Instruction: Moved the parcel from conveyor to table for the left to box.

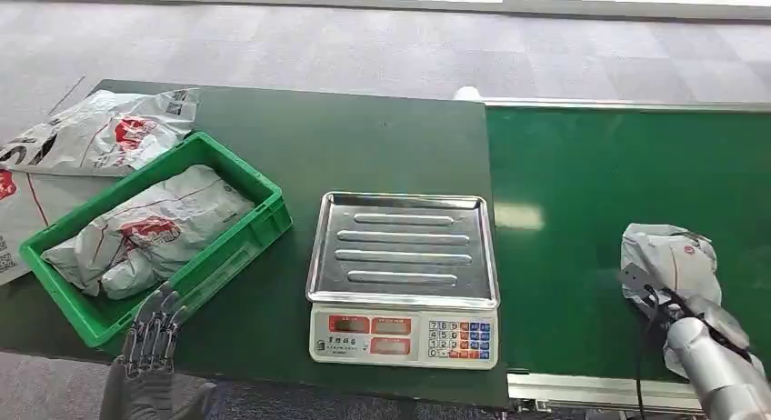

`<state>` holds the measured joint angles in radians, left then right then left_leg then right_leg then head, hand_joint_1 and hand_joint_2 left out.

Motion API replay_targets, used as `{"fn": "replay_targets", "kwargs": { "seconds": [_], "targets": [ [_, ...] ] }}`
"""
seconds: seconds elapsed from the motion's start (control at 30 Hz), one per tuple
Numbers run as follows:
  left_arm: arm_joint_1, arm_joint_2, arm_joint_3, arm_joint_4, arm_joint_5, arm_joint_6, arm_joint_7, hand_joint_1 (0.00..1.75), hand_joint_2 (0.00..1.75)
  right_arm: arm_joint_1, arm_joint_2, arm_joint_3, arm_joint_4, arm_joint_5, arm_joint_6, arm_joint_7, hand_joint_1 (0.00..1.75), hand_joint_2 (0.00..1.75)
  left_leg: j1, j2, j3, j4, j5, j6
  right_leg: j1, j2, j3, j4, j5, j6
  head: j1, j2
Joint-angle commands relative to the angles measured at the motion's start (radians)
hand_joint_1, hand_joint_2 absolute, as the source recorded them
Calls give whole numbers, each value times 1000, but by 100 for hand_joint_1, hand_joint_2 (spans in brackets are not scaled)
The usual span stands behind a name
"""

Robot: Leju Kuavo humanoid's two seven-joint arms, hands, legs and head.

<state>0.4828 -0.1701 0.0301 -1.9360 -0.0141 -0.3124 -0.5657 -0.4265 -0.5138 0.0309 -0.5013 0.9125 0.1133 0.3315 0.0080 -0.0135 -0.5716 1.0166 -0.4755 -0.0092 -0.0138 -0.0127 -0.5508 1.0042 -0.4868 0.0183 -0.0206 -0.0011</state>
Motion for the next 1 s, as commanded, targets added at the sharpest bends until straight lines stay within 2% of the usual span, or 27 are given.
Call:
{"fn": "replay_targets", "kwargs": {
  "seconds": [0.03,0.07,0.13,0.17,0.2,0.23,0.27,0.37,0.43,0.47,0.53,0.6,0.63,0.67,0.73,0.87,0.9,0.93,1.0],
  "targets": [
    [-18,-56,74,26,-5,-16,-11,0,175,162,264,-226,-613,-181,-536,-463,175,175,1,8,0,-2,0,-1,1,8,-2,-1,3,-1,0,0],
    [-23,-69,74,32,-19,-24,-15,0,175,217,316,-241,-823,-239,-664,-549,175,175,0,12,1,-5,2,-1,1,12,-3,-4,5,-3,0,0],
    [-36,-64,52,56,-43,3,-33,0,175,305,329,-197,-1051,-370,-749,-635,175,175,-1,19,-8,-3,-1,-2,-1,19,-5,2,4,-3,0,0],
    [-46,-51,33,69,-50,26,-47,0,175,339,316,-154,-1155,-404,-789,-665,175,175,-1,13,-11,-3,0,-3,0,14,-8,2,3,-3,0,0],
    [-51,-38,20,74,-47,46,-52,0,175,347,305,-108,-1211,-442,-803,-686,175,175,0,7,-11,-2,0,-3,-1,8,-8,1,2,-2,0,0],
    [-55,-22,5,77,-41,65,-55,0,175,340,292,-53,-1244,-457,-809,-702,175,175,0,4,-3,-4,1,-3,0,5,-7,0,1,-3,0,0],
    [-58,-1,-12,78,-33,88,-57,0,175,312,274,29,-1259,-450,-802,-701,175,175,0,2,-3,-2,2,-2,-1,2,-7,1,0,-2,0,0],
    [-73,53,-50,94,-15,134,-69,0,175,190,276,245,-1215,-368,-737,-659,175,175,-1,3,-1,-3,1,-2,-1,3,-6,3,-2,-5,0,0],
    [-88,98,-81,116,-6,153,-83,0,175,90,276,397,-1142,-283,-568,-568,175,175,-1,13,-1,-5,0,-4,-1,14,-7,3,1,-6,0,0],
    [-90,125,-100,129,0,164,-97,0,175,35,290,491,-1082,-194,-417,-467,175,175,-1,15,-3,-5,-1,-5,-1,16,-7,3,1,-5,0,0],
    [-92,164,-128,145,5,178,-119,0,175,-29,348,596,-983,-113,-213,-360,175,175,-1,23,-5,-7,0,-6,-1,24,-8,2,3,-7,0,0],
    [-97,186,-146,149,8,194,-121,0,175,-99,411,672,-864,-48,-47,-255,175,175,0,24,-2,-7,-1,-7,0,24,-7,1,3,-9,0,0],
    [-102,189,-149,149,10,198,-118,0,175,-112,432,677,-832,-48,-44,-255,175,175,0,26,-2,-9,0,-7,1,26,-7,0,4,-9,0,0],
    [-108,192,-153,149,12,202,-111,0,175,-124,442,681,-800,-46,-21,-238,175,175,1,21,-2,-7,0,-7,2,22,-6,1,2,-9,0,0],
    [-136,202,-162,164,30,214,-83,0,175,-164,467,693,-732,-26,65,-181,175,175,2,18,4,-6,3,-10,5,18,-7,2,3,-12,0,0],
    [-151,203,-170,172,41,218,-66,0,175,-199,477,691,-659,-24,95,-177,175,175,2,13,2,-7,5,-11,5,14,-7,2,4,-12,0,0],
    [-151,203,-172,170,41,221,-61,0,175,-205,472,692,-645,-24,121,-186,30,175,2,12,1,-5,5,-10,5,13,-7,3,3,-11,0,0],
    [-149,200,-172,170,42,223,-59,0,175,-204,466,685,-642,-23,125,-187,0,175,2,14,1,-7,6,-10,5,15,-7,1,5,-11,0,0],
    [-146,192,-173,166,42,227,-54,0,175,-205,457,685,-640,-11,141,-178,0,175,1,12,1,-6,6,-10,5,13,-8,2,4,-11,0,0]
  ]
}}
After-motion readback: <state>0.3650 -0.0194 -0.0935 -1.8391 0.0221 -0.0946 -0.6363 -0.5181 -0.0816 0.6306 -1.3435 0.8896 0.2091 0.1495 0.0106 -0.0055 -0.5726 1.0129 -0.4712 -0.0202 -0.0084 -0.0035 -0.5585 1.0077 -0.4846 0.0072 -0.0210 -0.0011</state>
